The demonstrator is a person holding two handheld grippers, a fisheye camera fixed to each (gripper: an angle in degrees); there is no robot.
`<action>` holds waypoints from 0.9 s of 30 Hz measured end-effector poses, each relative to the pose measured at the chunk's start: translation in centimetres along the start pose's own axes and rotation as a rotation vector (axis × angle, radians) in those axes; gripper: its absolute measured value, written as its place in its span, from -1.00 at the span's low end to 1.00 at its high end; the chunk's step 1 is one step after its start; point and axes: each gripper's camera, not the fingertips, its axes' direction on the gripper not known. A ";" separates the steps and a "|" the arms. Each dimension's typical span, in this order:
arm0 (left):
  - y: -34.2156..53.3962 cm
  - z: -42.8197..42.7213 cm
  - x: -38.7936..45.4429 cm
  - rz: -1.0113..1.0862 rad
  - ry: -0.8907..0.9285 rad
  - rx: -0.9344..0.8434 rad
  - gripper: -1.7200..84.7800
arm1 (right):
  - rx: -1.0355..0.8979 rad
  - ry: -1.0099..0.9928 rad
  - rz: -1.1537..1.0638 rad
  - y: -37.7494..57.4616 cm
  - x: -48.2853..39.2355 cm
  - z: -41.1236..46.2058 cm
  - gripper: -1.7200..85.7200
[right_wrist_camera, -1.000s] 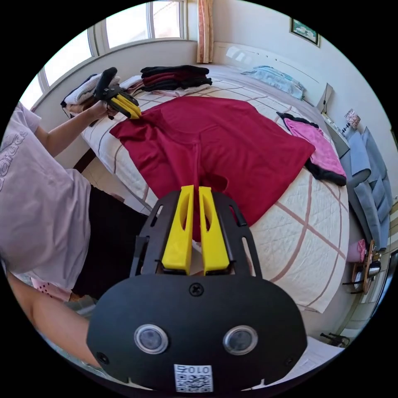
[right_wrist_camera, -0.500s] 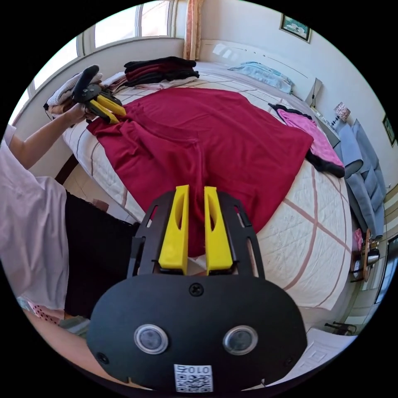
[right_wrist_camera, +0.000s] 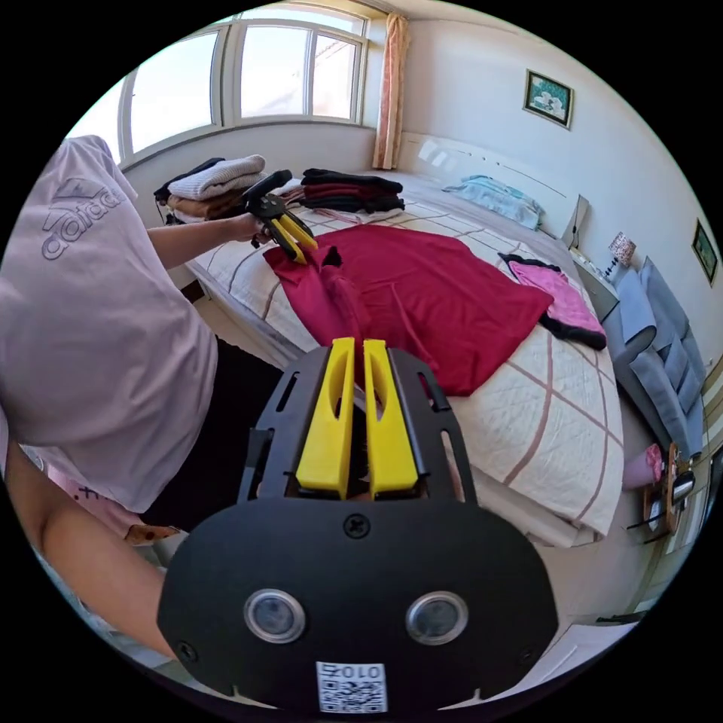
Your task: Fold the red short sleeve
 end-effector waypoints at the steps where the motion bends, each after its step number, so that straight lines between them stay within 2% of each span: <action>1: 0.1 -0.2 0.4 0.014 -0.007 0.008 -0.81 | -0.027 0.010 0.044 1.0 -0.6 0.5 -0.87; 7: 1.8 -1.6 4.2 0.150 0.009 -0.035 -0.94 | -0.013 0.070 0.183 3.8 -3.5 0.2 -0.88; 11: 4.2 -7.1 7.3 0.174 -0.099 0.115 -0.96 | 0.007 0.170 0.151 3.0 -5.5 -2.5 -0.88; 15: 6.6 -13.8 9.6 0.165 -0.206 0.310 -0.96 | 0.140 0.282 0.063 0.7 -7.6 -7.7 -0.88; 17: 7.2 -15.0 10.5 0.181 -0.248 0.341 -0.96 | 0.199 0.312 0.043 -0.1 -8.4 -9.3 -0.88; 20: 7.7 -13.1 11.3 0.170 -0.283 0.232 -0.96 | 0.261 0.304 0.028 -0.1 -9.4 -9.9 -0.88; 23: 8.4 -7.8 11.8 0.093 -0.316 0.141 -0.96 | 0.232 0.246 0.119 0.8 -9.2 -8.3 -0.88; 27: 9.1 -2.9 12.6 0.028 -0.198 0.094 -0.94 | 0.113 0.224 0.173 1.2 -10.1 -6.4 -0.88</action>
